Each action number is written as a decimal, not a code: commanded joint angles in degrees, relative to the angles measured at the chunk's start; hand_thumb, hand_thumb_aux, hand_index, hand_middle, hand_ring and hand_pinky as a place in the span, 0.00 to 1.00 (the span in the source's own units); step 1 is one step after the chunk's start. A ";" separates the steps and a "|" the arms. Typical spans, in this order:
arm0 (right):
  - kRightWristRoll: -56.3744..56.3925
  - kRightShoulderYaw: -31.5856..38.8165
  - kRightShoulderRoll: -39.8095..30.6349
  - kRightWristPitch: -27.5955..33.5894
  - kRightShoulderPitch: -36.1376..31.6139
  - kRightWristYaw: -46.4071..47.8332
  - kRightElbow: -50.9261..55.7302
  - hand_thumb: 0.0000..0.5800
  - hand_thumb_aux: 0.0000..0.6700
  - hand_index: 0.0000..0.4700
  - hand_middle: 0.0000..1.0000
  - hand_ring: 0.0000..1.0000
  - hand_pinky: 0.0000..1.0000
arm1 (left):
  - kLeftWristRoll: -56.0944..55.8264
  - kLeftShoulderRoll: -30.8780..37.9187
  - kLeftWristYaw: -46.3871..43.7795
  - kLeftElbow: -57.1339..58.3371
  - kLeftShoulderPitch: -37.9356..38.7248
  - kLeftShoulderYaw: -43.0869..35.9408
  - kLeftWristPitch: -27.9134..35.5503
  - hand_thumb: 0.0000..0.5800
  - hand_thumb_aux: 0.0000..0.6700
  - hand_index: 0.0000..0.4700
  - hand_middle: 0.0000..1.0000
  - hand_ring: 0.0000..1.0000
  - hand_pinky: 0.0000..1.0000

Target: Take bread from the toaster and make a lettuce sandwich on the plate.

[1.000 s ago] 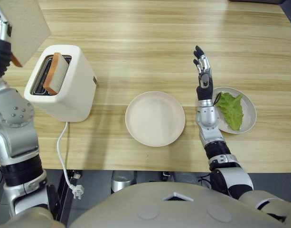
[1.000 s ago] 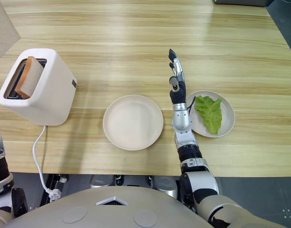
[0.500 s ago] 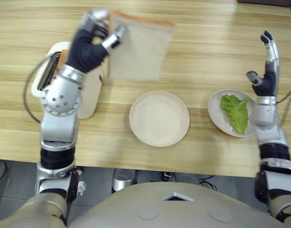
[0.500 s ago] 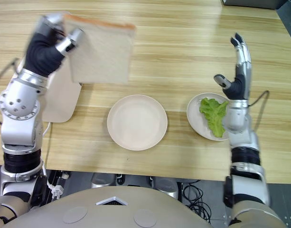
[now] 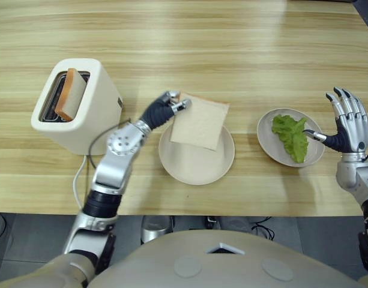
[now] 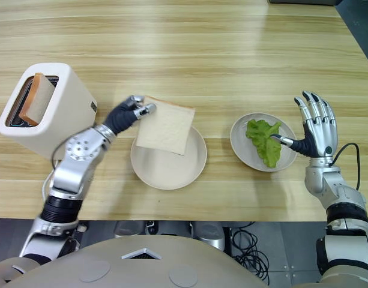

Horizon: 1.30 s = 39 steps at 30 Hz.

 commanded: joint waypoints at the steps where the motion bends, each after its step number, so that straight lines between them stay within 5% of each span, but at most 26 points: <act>1: -0.66 3.80 0.03 1.01 -0.78 -0.31 1.29 0.00 0.00 0.00 0.00 0.00 0.00 | 3.03 -3.21 4.03 4.09 3.43 -1.76 -1.69 1.00 1.00 0.98 1.00 1.00 1.00; 10: -1.69 9.79 -0.83 4.26 -1.86 -0.68 1.17 0.00 0.00 0.00 0.00 0.00 0.00 | 5.45 -7.44 6.82 2.90 10.43 -3.50 -2.21 1.00 1.00 0.98 1.00 1.00 1.00; 19: -3.51 14.37 -1.24 6.76 -1.40 -0.57 1.52 0.00 0.00 0.00 0.00 0.00 0.00 | 9.66 -2.79 6.13 0.34 11.46 -3.88 -2.95 1.00 1.00 0.98 1.00 1.00 1.00; 20: -4.13 15.36 -1.14 7.53 -1.50 -0.17 1.64 0.00 0.00 0.00 0.00 0.00 0.00 | 10.74 -2.10 6.17 0.44 11.15 -4.47 -3.94 0.92 0.71 0.70 1.00 1.00 1.00; 21: -4.93 16.32 -1.10 8.30 -1.57 -0.35 1.73 0.00 0.00 0.00 0.00 0.00 0.00 | 12.25 -1.45 6.35 0.50 10.90 -5.35 -4.82 0.92 0.71 0.70 1.00 1.00 1.00; 22: -5.24 16.96 -0.99 8.83 -1.70 -0.25 1.97 0.00 0.00 0.00 0.00 0.00 0.00 | 13.53 -1.23 6.80 0.68 10.72 -5.95 -5.62 0.48 0.28 0.28 1.00 1.00 1.00; 23: -5.33 17.47 -0.90 9.42 -1.80 -0.09 2.22 0.00 0.00 0.00 0.00 0.00 0.00 | 14.62 -1.19 7.34 1.01 10.48 -6.39 -6.37 0.00 0.00 0.00 1.00 1.00 1.00; 39: -2.28 20.79 1.20 13.31 -4.49 6.04 9.52 0.00 0.00 0.00 0.00 0.00 0.00 | 19.61 -1.89 11.48 3.61 8.08 -4.43 -11.25 0.00 0.00 0.00 1.00 1.00 1.00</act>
